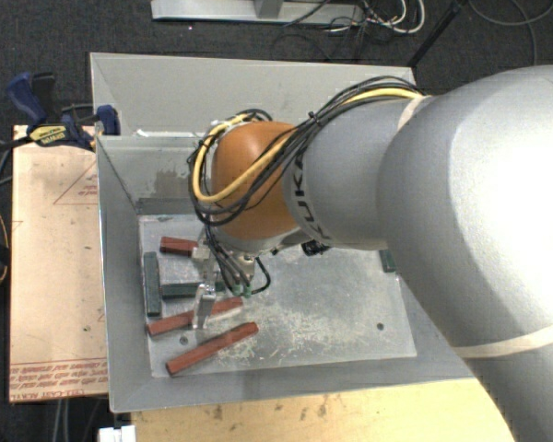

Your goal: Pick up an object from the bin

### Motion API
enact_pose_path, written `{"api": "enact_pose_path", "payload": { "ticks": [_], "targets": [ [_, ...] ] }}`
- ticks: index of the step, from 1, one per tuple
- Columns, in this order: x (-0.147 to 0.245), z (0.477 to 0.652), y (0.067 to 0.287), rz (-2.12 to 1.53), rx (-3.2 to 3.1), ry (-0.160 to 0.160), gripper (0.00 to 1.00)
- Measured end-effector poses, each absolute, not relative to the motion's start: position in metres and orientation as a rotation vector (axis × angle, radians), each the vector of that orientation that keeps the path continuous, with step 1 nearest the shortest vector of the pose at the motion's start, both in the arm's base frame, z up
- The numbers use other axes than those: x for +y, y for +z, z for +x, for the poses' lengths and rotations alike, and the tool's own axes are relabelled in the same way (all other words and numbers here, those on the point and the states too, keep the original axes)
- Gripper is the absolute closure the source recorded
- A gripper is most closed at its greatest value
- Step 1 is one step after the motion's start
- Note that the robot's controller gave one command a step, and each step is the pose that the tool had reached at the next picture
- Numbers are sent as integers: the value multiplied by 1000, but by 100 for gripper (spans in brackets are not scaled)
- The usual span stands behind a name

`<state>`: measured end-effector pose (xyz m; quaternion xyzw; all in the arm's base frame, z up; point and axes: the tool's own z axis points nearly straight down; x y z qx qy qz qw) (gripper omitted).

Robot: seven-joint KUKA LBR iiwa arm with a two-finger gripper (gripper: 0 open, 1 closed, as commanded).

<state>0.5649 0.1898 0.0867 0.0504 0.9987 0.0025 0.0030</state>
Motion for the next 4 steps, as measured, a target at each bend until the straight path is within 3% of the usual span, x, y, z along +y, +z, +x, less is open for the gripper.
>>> {"api": "enact_pose_path", "payload": {
  "ticks": [1,2,4],
  "targets": [
    [191,562,83,216,3131,2,0],
    [202,560,84,197,3107,22,100],
    [202,560,86,197,3109,21,100]
  ]
}}
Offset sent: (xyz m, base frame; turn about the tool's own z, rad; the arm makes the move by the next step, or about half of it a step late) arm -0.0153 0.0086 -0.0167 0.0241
